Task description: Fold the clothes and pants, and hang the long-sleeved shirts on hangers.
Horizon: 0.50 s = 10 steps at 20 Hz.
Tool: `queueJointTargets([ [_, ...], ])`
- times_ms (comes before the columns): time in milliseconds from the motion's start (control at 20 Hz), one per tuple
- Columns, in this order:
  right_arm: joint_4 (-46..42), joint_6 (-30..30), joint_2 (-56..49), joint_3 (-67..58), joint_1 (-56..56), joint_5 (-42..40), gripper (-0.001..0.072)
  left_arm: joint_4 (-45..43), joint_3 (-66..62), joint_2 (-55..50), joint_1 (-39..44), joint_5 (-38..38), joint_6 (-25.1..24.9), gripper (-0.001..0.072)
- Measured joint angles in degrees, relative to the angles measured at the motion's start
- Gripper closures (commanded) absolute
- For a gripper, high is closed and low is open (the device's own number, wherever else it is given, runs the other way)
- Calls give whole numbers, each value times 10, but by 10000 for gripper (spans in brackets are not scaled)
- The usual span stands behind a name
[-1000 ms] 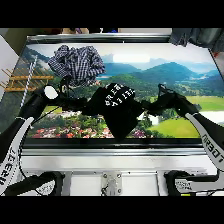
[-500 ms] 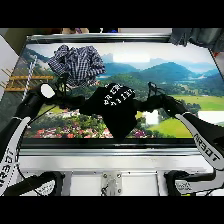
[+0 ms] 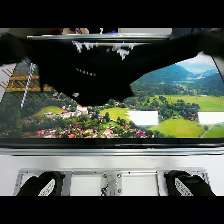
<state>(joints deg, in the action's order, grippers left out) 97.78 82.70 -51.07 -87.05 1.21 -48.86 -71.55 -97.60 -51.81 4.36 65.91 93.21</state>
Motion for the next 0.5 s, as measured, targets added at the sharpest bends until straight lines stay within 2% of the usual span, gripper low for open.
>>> queueJointTargets([
  [250,-32,-14,122,-37,-9,-8,696,-3,-23,97,41,-58,4,696],
  [400,-43,-38,135,-41,-10,-35,696,-5,20,119,51,-89,6,697],
  [500,-47,-55,120,-40,-11,-81,696,-9,41,107,54,-107,6,697],
])
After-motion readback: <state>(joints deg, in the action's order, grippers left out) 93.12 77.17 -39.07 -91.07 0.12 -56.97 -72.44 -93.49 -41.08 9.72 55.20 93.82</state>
